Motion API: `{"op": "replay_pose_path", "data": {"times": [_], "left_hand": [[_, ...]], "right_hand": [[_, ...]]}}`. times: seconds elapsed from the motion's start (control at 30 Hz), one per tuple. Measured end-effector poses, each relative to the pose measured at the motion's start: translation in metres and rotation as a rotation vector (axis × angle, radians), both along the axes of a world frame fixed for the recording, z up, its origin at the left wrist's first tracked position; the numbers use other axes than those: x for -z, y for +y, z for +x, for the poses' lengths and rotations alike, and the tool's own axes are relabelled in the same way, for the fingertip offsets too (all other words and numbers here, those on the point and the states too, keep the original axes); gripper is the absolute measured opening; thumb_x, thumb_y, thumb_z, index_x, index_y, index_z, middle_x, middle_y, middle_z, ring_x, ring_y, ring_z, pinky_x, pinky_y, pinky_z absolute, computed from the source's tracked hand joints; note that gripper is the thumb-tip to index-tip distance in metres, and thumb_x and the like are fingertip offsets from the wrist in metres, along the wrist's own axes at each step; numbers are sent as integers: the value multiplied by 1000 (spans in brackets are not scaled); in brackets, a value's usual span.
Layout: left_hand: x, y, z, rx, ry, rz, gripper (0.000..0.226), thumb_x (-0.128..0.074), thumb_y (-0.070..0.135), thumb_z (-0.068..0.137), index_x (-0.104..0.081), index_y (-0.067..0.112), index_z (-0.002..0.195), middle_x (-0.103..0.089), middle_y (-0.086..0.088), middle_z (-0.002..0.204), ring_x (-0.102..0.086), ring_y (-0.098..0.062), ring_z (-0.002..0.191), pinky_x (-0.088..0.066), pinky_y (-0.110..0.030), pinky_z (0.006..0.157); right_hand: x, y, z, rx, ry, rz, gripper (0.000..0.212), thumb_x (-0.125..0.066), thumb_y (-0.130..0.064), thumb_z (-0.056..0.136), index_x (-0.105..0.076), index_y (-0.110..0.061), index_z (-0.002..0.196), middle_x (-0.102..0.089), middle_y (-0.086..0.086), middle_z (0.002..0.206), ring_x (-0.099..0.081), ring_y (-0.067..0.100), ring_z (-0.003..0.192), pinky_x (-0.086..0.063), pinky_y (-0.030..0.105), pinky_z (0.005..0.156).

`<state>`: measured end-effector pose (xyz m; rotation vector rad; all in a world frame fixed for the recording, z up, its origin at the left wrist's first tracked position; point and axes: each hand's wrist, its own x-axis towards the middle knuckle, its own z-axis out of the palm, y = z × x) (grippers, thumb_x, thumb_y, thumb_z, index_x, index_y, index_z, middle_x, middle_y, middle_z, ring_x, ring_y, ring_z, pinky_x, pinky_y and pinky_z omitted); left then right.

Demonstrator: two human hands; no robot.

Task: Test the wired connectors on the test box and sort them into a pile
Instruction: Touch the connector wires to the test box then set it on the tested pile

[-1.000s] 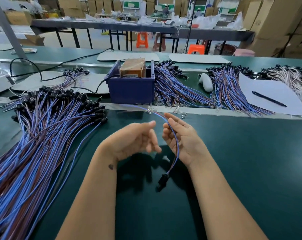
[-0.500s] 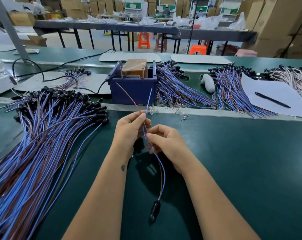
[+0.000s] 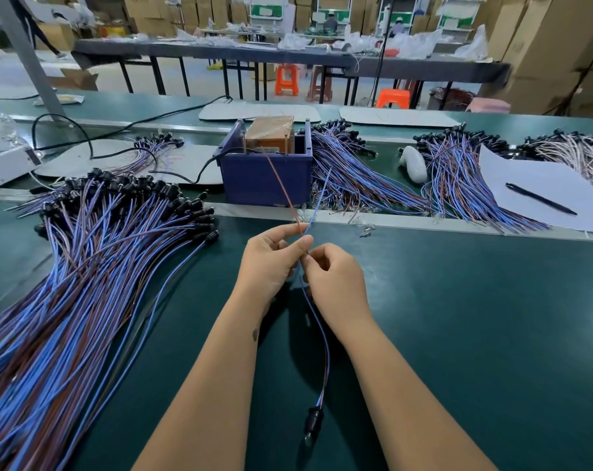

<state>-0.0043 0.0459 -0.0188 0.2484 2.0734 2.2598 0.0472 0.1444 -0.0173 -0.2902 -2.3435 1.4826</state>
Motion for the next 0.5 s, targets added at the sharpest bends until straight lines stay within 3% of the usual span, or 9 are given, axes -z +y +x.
{"op": "replay_pose_path", "data": {"times": [0.1,0.23,0.33,0.43,0.5], "left_hand": [[3,6,0,-35,35,-34,15,-73,17,88,-75,31,93,-43,-10,64,-40,-21,62,-35,-31,62],[6,4,-4,-139,57,-51,13,-64,14,95,-73,18,103,-73,6,80,-65,-8,74,-50,-20,71],[7,-3,-9,-195,35,-14,15,-58,13,98,-70,13,108,-74,-6,98,-66,-12,84,-53,-29,83],[6,-6,-9,-232,27,8,19,-51,15,102,-69,20,99,-73,-6,93,-64,-16,82,-52,-33,80],[5,-7,-9,-259,55,-11,21,-47,15,103,-63,25,94,-63,1,77,-55,-11,67,-48,-32,69]], "right_hand": [[-1,-3,-2,26,-29,9,15,-56,-24,95,-56,-25,80,-58,-10,69,-53,10,68,-37,22,58],[-6,-21,-13,50,-8,-39,10,-54,-20,94,-57,-26,88,-58,-11,72,-57,15,76,-39,28,66],[-8,-39,-19,52,19,-162,9,-54,-20,94,-59,-24,88,-62,-10,76,-59,12,76,-41,25,63],[-8,-42,-21,19,50,-181,10,-54,-16,94,-61,-23,90,-64,-9,77,-61,15,78,-49,31,72],[-7,-33,-20,-6,73,-169,13,-54,-11,94,-59,-23,90,-62,-6,76,-59,16,75,-49,35,74]]}}
